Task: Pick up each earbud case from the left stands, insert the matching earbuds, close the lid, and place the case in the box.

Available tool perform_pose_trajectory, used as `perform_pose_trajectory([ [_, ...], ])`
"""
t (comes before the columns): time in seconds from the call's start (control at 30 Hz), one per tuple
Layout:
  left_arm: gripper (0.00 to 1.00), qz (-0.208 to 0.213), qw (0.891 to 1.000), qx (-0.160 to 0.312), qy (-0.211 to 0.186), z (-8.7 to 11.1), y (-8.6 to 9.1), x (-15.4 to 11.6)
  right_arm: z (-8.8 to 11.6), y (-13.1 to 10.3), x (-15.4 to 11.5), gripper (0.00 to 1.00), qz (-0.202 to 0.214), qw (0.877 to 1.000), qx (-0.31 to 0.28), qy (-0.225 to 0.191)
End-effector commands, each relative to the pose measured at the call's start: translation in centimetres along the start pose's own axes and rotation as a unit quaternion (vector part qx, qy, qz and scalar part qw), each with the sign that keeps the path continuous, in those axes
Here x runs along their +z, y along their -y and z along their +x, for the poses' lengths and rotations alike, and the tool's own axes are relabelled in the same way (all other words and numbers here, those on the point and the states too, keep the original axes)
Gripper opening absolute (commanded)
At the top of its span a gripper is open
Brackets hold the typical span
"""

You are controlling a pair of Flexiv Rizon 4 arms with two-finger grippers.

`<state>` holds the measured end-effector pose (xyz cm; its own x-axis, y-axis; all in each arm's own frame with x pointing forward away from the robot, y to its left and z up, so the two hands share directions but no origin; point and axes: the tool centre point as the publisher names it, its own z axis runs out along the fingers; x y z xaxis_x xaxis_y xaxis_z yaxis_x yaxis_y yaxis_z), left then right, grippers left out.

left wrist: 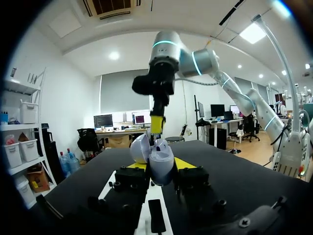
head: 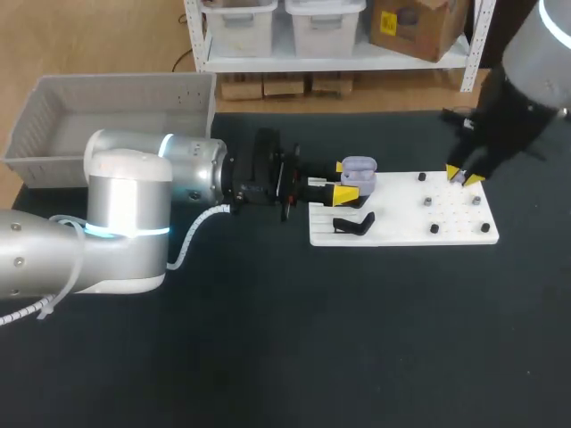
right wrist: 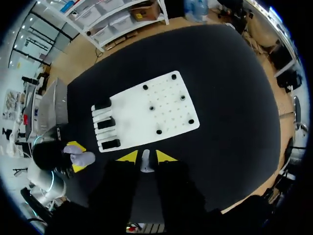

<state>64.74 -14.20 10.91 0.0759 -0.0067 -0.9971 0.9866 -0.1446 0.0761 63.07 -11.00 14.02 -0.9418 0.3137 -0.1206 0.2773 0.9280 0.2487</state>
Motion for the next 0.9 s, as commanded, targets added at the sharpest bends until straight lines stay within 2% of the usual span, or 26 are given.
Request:
perform_pose_trajectory([
  [0.03, 0.00, -0.002, 1.000, 0.001, 0.000, 0.0, 0.1, 0.0, 1.0, -1.8, -3.7, 0.00, 0.028, 0.998, -0.046, -0.016],
  [0.17, 0.00, -0.002, 1.000, 0.001, 0.000, 0.0, 0.1, 0.0, 1.6, -3.5, -4.0, 0.00, 0.043, 0.994, -0.097, -0.027],
  [0.27, 0.00, -0.002, 1.000, 0.001, 0.000, 0.0, 0.1, 0.0, 2.2, -4.8, -3.6, 0.00, 0.063, 0.989, -0.130, -0.018],
  [0.83, 0.00, -0.002, 1.000, 0.001, 0.000, 0.0, 0.1, 0.0, 2.3, -5.0, -3.5, 0.00, 0.065, 0.989, -0.134, -0.012],
  [0.9, 0.00, -0.002, 1.000, 0.001, 0.000, 0.0, 0.1, 0.0, 2.4, -6.4, -3.8, 0.00, 0.071, 0.984, -0.162, -0.013],
])
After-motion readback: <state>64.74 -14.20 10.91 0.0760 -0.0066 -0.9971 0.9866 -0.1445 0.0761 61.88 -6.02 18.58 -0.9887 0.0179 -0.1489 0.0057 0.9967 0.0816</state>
